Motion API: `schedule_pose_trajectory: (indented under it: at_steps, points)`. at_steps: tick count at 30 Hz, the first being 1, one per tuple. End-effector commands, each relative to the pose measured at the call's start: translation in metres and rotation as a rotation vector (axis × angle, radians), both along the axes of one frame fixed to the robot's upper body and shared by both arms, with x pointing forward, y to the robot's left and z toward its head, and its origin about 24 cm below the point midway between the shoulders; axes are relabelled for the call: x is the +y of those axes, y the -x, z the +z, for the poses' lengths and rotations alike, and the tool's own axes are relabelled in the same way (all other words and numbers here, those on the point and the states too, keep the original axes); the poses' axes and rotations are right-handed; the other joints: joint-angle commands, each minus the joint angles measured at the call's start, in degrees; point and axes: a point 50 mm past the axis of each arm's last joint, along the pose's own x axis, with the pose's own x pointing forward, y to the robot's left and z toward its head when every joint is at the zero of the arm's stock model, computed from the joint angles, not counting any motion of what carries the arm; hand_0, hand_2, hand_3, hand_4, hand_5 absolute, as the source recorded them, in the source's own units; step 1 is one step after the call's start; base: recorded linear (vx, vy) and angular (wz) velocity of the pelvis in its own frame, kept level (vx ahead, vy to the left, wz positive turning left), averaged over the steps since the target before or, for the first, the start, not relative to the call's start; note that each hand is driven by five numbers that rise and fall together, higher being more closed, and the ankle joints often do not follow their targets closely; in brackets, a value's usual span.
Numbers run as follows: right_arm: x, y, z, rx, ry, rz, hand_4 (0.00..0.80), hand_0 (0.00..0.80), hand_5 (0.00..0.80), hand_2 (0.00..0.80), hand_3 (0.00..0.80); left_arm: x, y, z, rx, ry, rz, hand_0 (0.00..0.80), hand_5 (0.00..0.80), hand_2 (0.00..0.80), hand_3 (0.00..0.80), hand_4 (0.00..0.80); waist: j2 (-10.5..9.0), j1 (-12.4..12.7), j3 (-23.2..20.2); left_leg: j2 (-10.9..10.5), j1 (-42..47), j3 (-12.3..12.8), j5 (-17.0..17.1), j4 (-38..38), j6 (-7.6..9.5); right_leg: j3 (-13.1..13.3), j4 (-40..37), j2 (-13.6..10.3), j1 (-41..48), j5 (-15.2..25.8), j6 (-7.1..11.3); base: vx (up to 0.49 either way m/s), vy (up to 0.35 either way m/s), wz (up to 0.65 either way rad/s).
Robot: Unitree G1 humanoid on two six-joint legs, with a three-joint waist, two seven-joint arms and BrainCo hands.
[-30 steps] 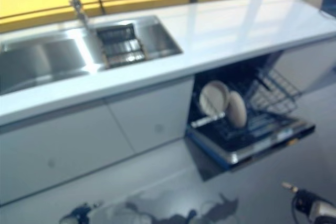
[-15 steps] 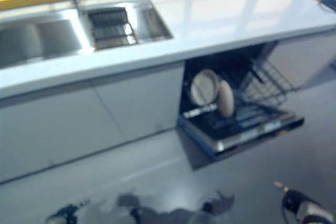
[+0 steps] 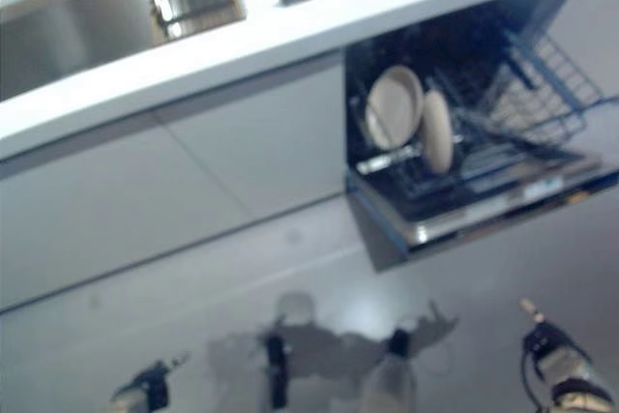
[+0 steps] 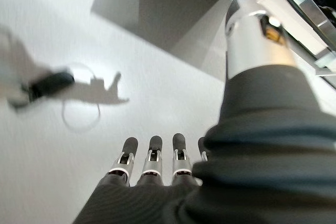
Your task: Take plates into dishwasher
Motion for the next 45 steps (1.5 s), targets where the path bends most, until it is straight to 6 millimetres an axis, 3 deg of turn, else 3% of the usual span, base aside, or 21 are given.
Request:
schedule_pose_trajectory:
  at_steps: [1,7,11,16,17,23,26,30,33,37,45]
  points:
    - [-0.01,-0.022,0.026,-0.235,-0.041,-0.096,0.0,0.0,0.0,0.0,0.0,0.011,0.009,0.002,-0.019,-0.015,0.04,0.0,0.0,0.0,0.0,0.0,0.34,2.42,-0.17,1.47,-2.83,-1.76,-2.91,7.51,1.55,2.46,8.38,-2.69,-2.76,-1.91,-0.96,-0.035,0.084,0.08]
    - [0.003,-0.069,0.064,-0.668,-0.275,-0.173,0.0,0.0,0.0,0.0,0.0,-0.007,0.019,-0.008,-0.012,0.041,0.056,0.0,0.0,0.0,0.0,0.0,3.31,3.68,0.76,-0.13,-5.85,-2.66,-3.51,11.41,1.28,2.89,14.14,-4.64,-4.88,-5.11,-1.9,-0.004,0.099,0.13]
    - [0.011,-0.098,0.093,-0.783,-0.285,-0.121,0.0,0.0,0.0,0.0,0.0,-0.02,0.025,-0.014,-0.002,0.084,0.057,0.0,0.0,0.0,0.0,0.0,5.2,4.79,0.61,-0.91,-6.74,-3.15,-3.7,13.18,1.12,3.09,17.45,-5.8,-5.39,-7.12,-2.56,0.031,0.111,0.14]
    - [0.019,-0.13,0.14,-0.926,-0.246,-0.034,0.0,0.0,0.0,0.0,0.0,-0.03,0.03,-0.018,0.021,0.109,0.043,0.0,0.0,0.0,0.0,0.0,7.0,6.5,0.27,-1.6,-6.88,-3.49,-3.18,14.02,0.77,2.36,19.62,-6.96,-4.71,-8.42,-3.07,0.012,0.07,0.1]
    - [0.025,-0.14,0.157,-0.991,-0.228,0.01,0.0,0.0,0.0,0.0,0.0,-0.03,0.032,-0.019,0.033,0.11,0.044,0.0,0.0,0.0,0.0,0.0,7.36,7.01,0.09,-1.53,-6.71,-3.55,-2.97,14.07,0.61,1.91,19.82,-7.12,-4.16,-8.73,-3.17,0.01,0.04,0.11]
    - [0.059,-0.173,0.213,-1.154,-0.172,0.231,0.0,0.0,0.0,0.0,0.0,-0.023,0.043,-0.019,0.071,0.092,0.032,0.0,0.0,0.0,0.0,0.0,7.2,8.93,-0.56,-0.52,-4.94,-3.72,-2.13,13.74,0.08,0.24,19.24,-6.46,-1.15,-9.4,-3.36,0.025,0.004,0.01]
    - [0.065,-0.179,0.234,-1.199,-0.148,0.287,0.0,0.0,0.0,0.0,0.0,-0.022,0.045,-0.018,0.078,0.091,0.019,0.0,0.0,0.0,0.0,0.0,6.91,9.52,-1.13,-0.11,-3.95,-4.18,-2.81,13.98,-0.49,0.32,19.35,-6.02,0.24,-10.69,-2.94,0.084,-0.021,-0.06]
    - [0.068,-0.183,0.274,-1.282,-0.104,0.336,0.0,0.0,0.0,0.0,0.0,-0.019,0.043,-0.017,0.087,0.089,-0.017,0.0,0.0,0.0,0.0,0.0,6.67,10.51,-1.6,0.59,-4.01,-4.28,-1.02,14.21,-0.43,-1.27,18.52,-5.71,1.79,-9.62,-3.57,0.029,-0.025,-0.07]
    - [0.069,-0.184,0.286,-1.296,-0.076,0.367,0.0,0.0,0.0,0.0,0.0,-0.014,0.044,-0.015,0.096,0.075,-0.025,0.0,0.0,0.0,0.0,0.0,6.11,11.0,-1.99,0.91,-3.57,-4.64,-0.53,13.74,-0.6,-2.01,17.08,-5.29,3.2,-9.1,-3.43,0.039,-0.027,0.02]
    - [0.067,-0.183,0.286,-1.266,-0.054,0.378,0.0,0.0,0.0,0.0,0.0,-0.006,0.048,-0.013,0.104,0.051,-0.024,0.0,0.0,0.0,0.0,0.0,4.99,11.49,-2.39,1.78,-3.09,-4.7,-0.19,13.51,-0.8,-2.65,15.42,-4.57,5.13,-8.68,-3.3,0.06,-0.049,0.02]
    - [0.05,-0.176,0.263,-1.157,-0.041,0.364,0.0,0.0,0.0,0.0,0.0,0.004,0.05,-0.009,0.114,0.011,-0.038,0.0,0.0,0.0,0.0,0.0,2.83,12.3,-2.97,3.55,-2.92,-4.85,-0.25,14.01,-0.98,-3.61,13.28,-3.28,7.87,-8.05,-3.0,0.049,-0.07,0.08]
